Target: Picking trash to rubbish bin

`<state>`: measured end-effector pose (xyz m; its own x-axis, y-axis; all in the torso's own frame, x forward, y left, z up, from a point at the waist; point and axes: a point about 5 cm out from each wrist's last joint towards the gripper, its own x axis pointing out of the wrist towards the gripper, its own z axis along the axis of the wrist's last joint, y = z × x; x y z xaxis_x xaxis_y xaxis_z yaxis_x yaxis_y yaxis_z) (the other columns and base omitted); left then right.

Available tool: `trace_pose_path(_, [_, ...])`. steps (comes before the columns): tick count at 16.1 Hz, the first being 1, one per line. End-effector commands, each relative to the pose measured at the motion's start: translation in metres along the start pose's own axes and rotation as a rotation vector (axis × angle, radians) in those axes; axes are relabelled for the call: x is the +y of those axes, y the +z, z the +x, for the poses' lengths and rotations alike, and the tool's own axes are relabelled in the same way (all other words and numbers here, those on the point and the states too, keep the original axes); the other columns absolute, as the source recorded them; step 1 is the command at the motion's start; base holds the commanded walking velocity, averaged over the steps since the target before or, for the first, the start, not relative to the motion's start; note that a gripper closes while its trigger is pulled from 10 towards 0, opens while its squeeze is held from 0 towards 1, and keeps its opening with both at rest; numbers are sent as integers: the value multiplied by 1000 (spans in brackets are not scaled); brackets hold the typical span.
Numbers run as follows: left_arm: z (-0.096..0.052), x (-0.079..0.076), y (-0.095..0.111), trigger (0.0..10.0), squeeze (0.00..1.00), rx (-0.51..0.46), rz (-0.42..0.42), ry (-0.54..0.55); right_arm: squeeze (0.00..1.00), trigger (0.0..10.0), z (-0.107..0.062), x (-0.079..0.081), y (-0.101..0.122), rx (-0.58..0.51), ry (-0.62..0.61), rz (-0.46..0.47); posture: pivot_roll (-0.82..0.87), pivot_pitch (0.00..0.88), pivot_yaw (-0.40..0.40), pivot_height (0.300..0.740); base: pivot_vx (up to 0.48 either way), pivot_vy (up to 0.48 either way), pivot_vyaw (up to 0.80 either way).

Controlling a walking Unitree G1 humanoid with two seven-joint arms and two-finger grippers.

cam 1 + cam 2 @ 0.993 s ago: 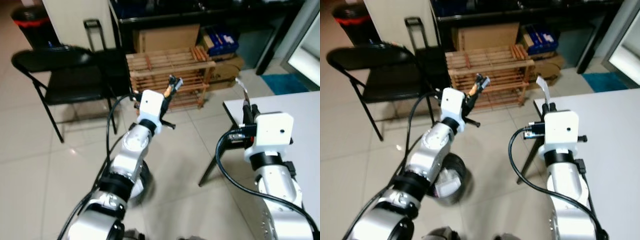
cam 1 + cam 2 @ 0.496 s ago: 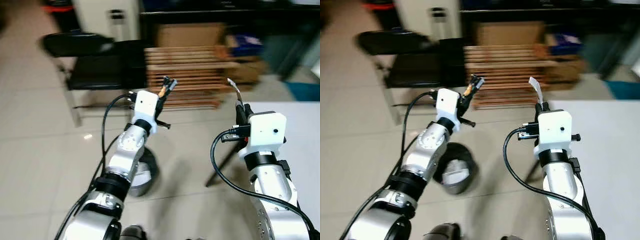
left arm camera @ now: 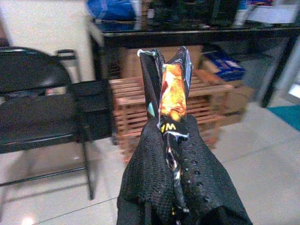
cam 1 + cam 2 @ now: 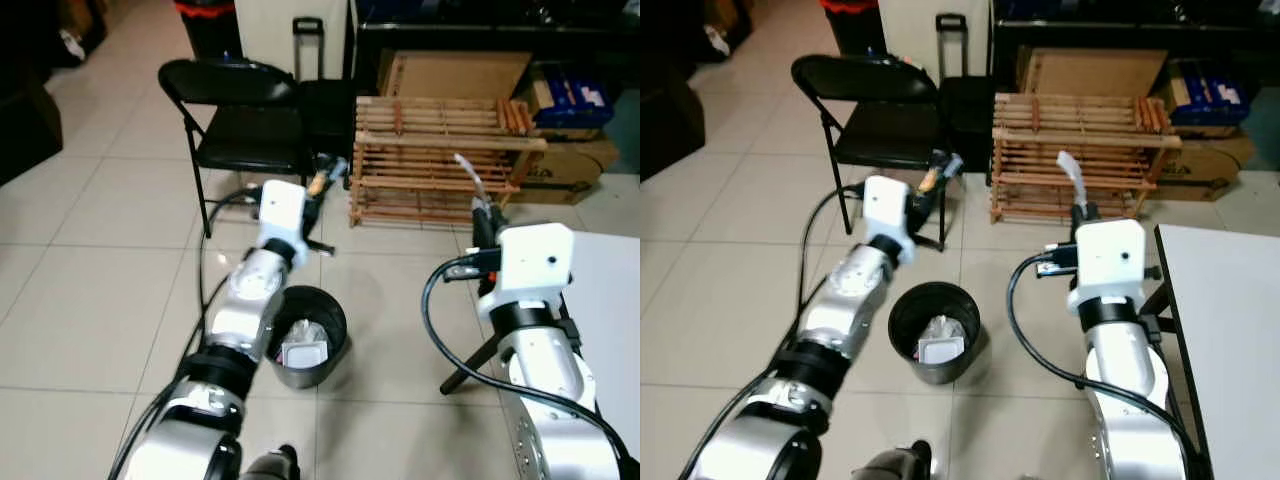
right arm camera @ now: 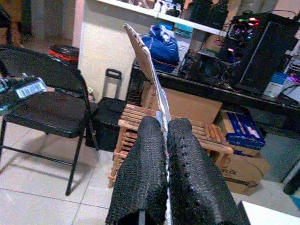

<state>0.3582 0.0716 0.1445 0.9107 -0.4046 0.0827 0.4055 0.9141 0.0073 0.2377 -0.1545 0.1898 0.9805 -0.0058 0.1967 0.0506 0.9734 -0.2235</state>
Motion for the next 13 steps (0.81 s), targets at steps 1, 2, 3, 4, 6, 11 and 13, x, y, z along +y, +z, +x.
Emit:
trace_pose_path(1, [2, 1, 2, 10000, 0, 3, -9, -17, 0, 10000, 0, 1, -1, -1, 2, 10, 90, 124, 6, 740, 0, 0, 0])
trace_pose_path(2, [2, 1, 3, 10000, 0, -2, -10, -24, 0, 10000, 0, 1, 0, -4, 5, 14, 90, 124, 6, 740, 0, 0, 0])
trace_pose_path(3, [2, 1, 3, 10000, 0, -4, -11, -28, 0, 10000, 0, 2, 0, -5, 6, 14, 92, 125, 6, 740, 247, 0, 0])
trace_pose_path(4, [2, 1, 3, 10000, 0, -5, -13, -30, 0, 10000, 0, 2, 0, -5, 8, 13, 92, 125, 6, 740, 326, 0, 0])
trace_pose_path(6, [1, 3, 4, 10000, 0, -9, -11, -28, 0, 10000, 1, 2, 0, -6, 12, 13, 94, 126, 4, 740, 412, 0, 0])
trace_pose_path(11, [1, 5, 2, 10000, 0, -1, -8, -20, 0, 10000, 1, 5, -1, -6, 22, 11, 99, 126, 3, 740, 428, 0, 0])
trace_pose_path(13, [1, 5, 3, 10000, 0, -1, -4, -17, 0, 10000, 2, 5, -1, -7, 22, 12, 100, 126, 6, 740, 435, 0, 0])
